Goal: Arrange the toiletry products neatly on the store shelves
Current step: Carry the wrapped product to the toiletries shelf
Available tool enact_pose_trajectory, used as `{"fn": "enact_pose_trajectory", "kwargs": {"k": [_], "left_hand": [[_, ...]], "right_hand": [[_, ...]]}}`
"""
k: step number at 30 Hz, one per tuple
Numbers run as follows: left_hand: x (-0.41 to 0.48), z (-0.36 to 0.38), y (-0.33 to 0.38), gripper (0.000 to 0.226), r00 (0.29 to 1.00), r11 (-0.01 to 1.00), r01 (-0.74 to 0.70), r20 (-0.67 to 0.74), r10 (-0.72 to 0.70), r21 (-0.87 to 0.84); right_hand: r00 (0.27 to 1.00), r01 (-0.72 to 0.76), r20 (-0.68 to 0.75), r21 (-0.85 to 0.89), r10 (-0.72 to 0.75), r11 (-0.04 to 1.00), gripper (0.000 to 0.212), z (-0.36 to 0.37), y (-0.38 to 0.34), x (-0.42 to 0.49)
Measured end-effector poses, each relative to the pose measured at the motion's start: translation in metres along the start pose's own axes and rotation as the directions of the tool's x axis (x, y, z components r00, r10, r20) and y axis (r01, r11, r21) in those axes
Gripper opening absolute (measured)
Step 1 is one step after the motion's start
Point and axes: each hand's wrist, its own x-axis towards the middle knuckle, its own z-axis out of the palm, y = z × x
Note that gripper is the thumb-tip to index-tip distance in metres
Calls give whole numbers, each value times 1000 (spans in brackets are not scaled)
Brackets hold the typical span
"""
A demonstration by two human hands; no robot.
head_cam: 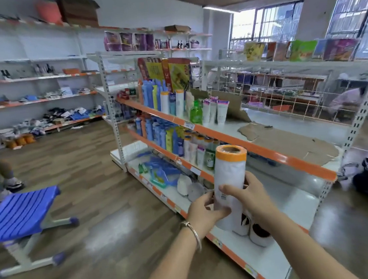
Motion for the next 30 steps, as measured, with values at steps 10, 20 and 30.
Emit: {"fn": "enact_pose_trajectory", "kwargs": {"k": [10,20,30], "left_hand": [[195,-45,2,69,979,985,149,130,-159,85],[378,-81,21,60,970,992,73,224,-96,107],[542,-129,48,59,934,977,-20,353,-57,211]], "right_hand": [[996,-69,-40,172,77,983,35,-10,15,191],[974,1,-223,193,42,981,44,6,20,362],[900,25,-432,184,58,983,60,7,17,514]]}}
